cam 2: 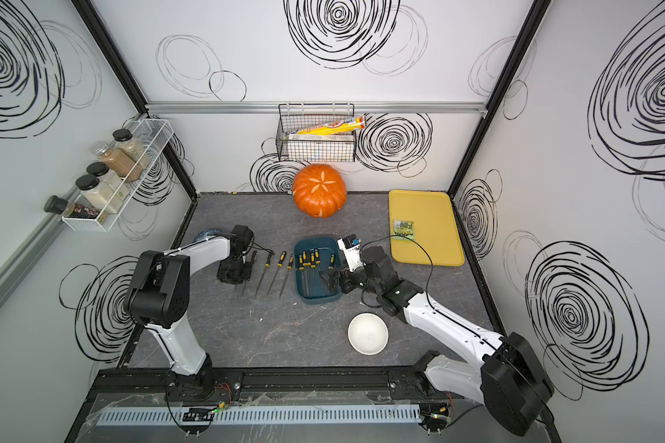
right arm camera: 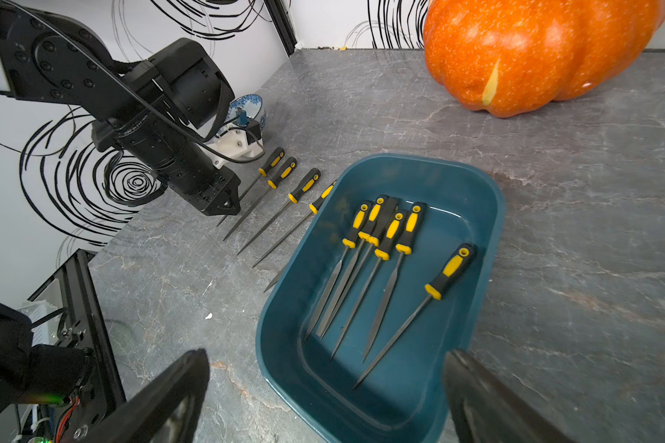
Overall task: Take the file tool out of the storage box
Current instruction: Place the file tool at the center of the board, then pick up the file tool from the storage box.
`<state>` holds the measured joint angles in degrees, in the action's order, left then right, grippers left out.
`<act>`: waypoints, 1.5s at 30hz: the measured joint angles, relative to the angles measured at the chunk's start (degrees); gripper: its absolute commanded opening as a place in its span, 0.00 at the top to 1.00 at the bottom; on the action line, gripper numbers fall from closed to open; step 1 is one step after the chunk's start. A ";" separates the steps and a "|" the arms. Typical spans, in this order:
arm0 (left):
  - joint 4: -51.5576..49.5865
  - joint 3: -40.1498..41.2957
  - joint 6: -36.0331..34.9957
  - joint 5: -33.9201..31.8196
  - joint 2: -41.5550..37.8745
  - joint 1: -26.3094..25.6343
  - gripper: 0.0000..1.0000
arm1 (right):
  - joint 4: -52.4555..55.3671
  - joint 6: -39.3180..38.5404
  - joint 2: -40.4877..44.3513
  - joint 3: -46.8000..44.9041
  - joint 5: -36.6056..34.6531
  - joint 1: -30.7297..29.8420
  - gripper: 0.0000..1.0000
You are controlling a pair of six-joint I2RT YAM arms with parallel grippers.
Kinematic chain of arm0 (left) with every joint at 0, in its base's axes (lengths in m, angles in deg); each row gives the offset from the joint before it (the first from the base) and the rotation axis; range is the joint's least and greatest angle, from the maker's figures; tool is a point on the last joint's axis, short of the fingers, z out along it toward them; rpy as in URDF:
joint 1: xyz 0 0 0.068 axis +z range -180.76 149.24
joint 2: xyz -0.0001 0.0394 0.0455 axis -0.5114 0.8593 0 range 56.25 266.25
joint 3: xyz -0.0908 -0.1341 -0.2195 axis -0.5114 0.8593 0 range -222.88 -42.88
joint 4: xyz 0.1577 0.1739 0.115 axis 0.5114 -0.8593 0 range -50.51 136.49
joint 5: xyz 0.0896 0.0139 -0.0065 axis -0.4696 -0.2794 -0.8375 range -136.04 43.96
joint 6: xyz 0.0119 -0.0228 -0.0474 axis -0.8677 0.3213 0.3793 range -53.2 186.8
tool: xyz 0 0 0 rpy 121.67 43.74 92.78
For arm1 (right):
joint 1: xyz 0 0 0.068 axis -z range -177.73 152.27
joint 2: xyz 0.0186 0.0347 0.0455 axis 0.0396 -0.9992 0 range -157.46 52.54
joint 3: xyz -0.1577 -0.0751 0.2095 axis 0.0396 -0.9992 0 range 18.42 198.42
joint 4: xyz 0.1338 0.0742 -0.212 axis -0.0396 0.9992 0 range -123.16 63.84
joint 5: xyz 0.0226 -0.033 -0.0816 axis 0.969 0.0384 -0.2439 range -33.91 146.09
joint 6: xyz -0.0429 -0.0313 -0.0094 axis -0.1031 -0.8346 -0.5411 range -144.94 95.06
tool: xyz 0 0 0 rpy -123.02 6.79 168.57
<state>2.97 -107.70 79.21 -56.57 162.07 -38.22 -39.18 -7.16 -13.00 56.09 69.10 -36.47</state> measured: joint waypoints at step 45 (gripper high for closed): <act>67.56 38.36 39.50 49.83 -47.87 -2.67 0.16 | 22.60 -4.92 -54.01 45.83 -14.82 0.00 0.69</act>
<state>70.53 -69.34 118.70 -6.73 114.21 -40.89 -16.58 -12.08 -67.01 101.93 54.28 -36.47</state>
